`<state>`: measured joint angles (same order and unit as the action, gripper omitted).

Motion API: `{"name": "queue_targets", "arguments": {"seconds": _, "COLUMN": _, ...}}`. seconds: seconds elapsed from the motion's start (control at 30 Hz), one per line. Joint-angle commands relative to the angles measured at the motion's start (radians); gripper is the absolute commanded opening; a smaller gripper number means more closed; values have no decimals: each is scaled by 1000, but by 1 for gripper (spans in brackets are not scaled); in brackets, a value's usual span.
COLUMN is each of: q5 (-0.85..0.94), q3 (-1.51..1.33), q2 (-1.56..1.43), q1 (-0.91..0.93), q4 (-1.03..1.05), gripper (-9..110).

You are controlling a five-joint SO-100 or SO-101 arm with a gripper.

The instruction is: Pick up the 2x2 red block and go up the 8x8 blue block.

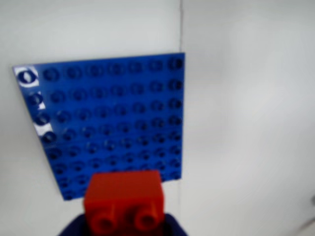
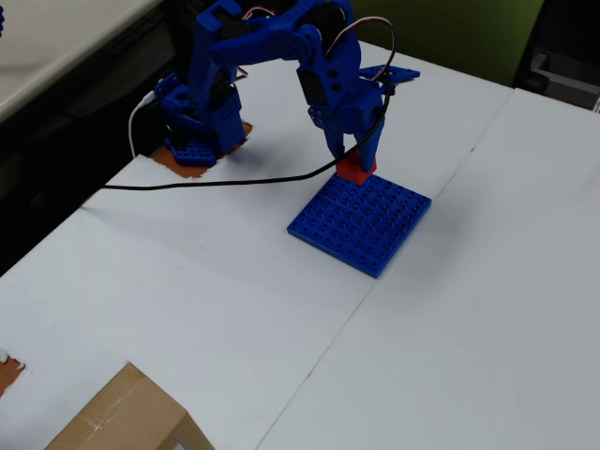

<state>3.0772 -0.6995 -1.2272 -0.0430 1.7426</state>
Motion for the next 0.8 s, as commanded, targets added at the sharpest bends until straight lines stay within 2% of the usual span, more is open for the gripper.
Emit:
{"name": "queue_targets", "arguments": {"seconds": 0.0, "q5": 32, "q3": 2, "q2": -58, "q1": -14, "q4": -9, "gripper": 0}}
{"name": "queue_targets", "arguments": {"seconds": 0.77, "q5": 34, "q3": 14, "q2": -51, "q1": -14, "q4": -3, "gripper": 0}}
